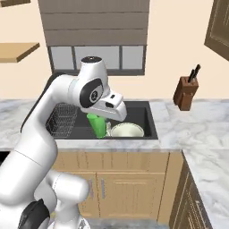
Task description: Pick the bowl and cup and place them in the sink. Then turn on the water.
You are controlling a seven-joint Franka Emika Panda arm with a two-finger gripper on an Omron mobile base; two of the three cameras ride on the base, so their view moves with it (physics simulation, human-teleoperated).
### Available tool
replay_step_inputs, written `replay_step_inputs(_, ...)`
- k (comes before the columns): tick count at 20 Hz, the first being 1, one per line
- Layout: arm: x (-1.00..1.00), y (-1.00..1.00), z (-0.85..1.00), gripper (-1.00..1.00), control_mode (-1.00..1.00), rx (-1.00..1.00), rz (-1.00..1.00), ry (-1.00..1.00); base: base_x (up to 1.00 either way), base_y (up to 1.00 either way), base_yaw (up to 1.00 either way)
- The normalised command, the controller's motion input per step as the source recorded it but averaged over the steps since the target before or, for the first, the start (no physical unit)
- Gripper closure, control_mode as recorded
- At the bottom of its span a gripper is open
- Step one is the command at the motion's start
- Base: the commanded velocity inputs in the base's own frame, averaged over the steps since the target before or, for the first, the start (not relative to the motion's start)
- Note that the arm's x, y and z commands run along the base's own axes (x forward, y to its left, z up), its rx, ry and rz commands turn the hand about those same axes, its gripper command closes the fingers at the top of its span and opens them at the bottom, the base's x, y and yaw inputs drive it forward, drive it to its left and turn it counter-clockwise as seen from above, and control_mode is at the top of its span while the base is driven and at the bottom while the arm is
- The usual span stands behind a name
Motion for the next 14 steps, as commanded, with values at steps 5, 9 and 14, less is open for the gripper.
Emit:
replay_step_inputs(5, 0.00, 0.00, 0.00, 1.00, 1.00, 0.00, 0.00, 0.00, 0.58, -0.05, 0.11)
replay_step_inputs(9, 0.00, 0.00, 0.00, 1.00, 1.00, 0.00, 0.00, 0.00, 0.34, -0.17, 0.14)
replay_step_inputs(14, 0.00, 0.00, 0.00, 1.00, 1.00, 0.00, 0.00, 0.00, 0.33, -0.53, 0.14)
